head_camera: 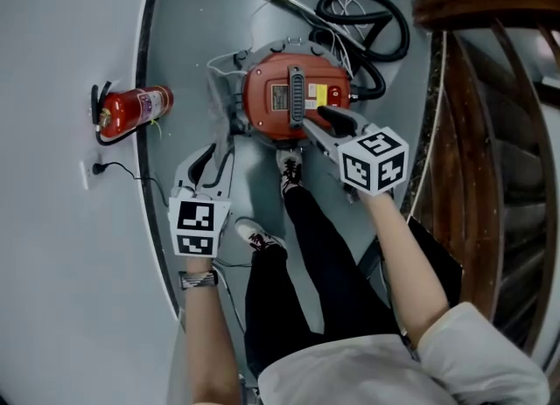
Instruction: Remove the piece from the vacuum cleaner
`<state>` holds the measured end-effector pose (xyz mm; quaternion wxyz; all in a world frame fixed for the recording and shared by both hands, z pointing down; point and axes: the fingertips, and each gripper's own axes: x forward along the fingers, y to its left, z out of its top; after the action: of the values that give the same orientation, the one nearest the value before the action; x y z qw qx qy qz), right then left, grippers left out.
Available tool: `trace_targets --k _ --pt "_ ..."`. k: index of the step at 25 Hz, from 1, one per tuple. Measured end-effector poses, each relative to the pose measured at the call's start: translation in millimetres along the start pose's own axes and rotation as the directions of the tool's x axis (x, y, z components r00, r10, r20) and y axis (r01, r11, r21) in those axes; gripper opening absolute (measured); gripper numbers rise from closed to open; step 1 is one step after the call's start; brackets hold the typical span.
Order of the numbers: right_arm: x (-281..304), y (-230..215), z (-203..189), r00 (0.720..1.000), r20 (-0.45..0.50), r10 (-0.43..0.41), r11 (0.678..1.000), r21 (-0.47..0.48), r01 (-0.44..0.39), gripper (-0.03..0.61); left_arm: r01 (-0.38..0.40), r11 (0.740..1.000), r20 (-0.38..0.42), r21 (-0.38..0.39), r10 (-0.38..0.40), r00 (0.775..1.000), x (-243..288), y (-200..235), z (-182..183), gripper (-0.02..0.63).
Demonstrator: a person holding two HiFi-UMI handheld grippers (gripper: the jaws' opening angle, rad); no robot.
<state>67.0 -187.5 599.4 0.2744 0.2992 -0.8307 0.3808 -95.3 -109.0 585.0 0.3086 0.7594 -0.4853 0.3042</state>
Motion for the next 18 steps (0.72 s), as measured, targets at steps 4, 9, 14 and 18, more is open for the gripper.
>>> trace_targets --k 4,9,14,18 --pt "16 -7 -6 1.0 -0.008 0.028 0.999 0.016 -0.028 0.171 -0.009 1.0 -0.024 -0.022 0.008 1.0 23 2 -19 0.12" --pt "32 -14 -13 1.0 -0.008 0.025 0.999 0.044 -0.025 0.191 -0.044 0.999 -0.059 -0.03 0.042 0.997 50 6 -44 0.126" --pt "48 -18 -27 0.999 -0.034 0.027 0.999 0.037 -0.026 0.206 -0.099 0.993 -0.076 -0.062 0.094 0.993 70 17 -61 0.133" --pt "56 -13 -36 0.996 -0.041 0.078 0.996 -0.027 -0.079 0.21 -0.09 0.993 -0.084 -0.083 0.083 0.993 83 19 -73 0.157"
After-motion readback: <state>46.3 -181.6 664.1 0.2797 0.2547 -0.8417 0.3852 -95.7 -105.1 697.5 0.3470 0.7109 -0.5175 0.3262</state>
